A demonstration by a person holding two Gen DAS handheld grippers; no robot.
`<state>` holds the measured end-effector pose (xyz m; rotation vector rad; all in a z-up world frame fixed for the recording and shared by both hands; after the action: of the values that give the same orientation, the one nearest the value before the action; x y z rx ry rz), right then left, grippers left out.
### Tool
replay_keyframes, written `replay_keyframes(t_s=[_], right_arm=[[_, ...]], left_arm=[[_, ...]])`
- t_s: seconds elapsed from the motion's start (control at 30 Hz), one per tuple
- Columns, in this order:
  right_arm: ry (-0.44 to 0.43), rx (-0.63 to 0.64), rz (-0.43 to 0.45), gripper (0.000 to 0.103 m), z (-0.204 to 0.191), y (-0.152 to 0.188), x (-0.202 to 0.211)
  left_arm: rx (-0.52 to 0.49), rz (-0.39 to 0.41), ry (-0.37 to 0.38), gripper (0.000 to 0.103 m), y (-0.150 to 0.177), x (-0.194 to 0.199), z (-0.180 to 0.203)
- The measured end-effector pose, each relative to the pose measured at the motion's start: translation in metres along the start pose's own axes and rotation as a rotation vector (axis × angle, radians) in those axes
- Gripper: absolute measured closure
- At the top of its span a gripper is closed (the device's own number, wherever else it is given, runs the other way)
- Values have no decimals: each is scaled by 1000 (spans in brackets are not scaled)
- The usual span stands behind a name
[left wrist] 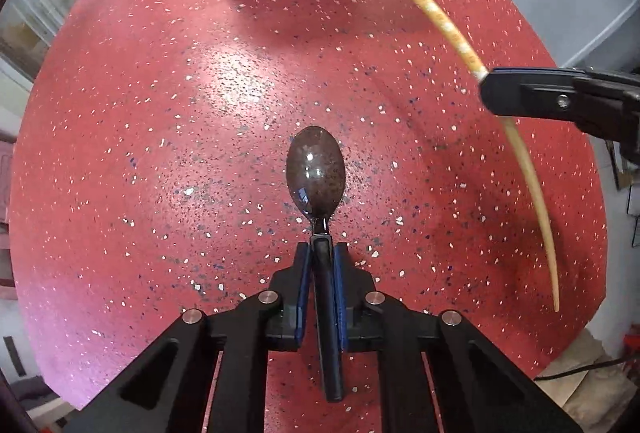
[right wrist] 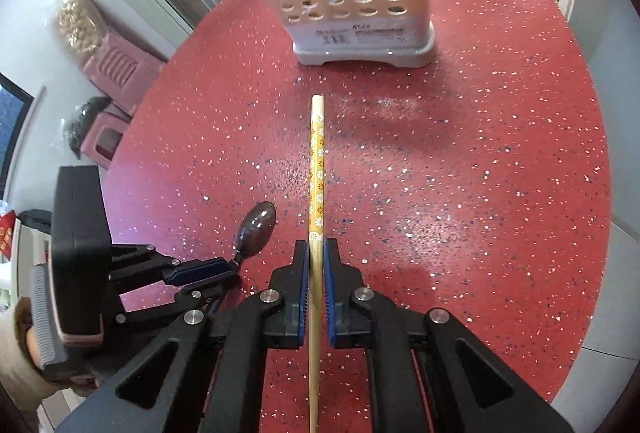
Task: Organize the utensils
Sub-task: 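Carry the chopstick and spoon to the beige caddy and lower them in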
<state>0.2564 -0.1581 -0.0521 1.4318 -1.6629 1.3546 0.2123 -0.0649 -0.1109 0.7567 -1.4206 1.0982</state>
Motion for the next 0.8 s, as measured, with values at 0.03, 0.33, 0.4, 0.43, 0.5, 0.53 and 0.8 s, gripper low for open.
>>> replay_keyframes(t_s=[0.03, 0.33, 0.4, 0.43, 0.5, 0.53, 0.8], right_arm=[[-8, -2, 6, 95, 1, 0, 3], [-82, -19, 86, 95, 8, -7, 24], [-94, -23, 102, 95, 10, -10, 30], [-100, -27, 114, 95, 11, -13, 34], [-111, -31, 133, 95, 12, -17, 42], [-117, -34, 148, 95, 13, -22, 48], [-111, -27, 301, 95, 12, -68, 96]], left_arm=[[17, 13, 5, 64, 2, 1, -1], [138, 278, 103, 64, 8, 58, -14], [142, 333, 113, 64, 0, 75, -13], [147, 353, 118, 64, -3, 82, -14], [167, 407, 131, 64, -13, 98, -13], [176, 428, 134, 64, -18, 105, -15], [240, 613, 136, 64, -84, 153, -45]])
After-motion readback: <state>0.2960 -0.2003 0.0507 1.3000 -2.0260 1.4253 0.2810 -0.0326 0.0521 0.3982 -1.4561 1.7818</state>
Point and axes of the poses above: each gripper's, at about its wrist camera, not at the fingertips, and x roughly against the way its jaws point, z to its right, y to its underside, the point moved 9 cm from there along -x, roughly the way its jaws point, and after that the axes turned 1 degree about -x, right-handed, at the moved point
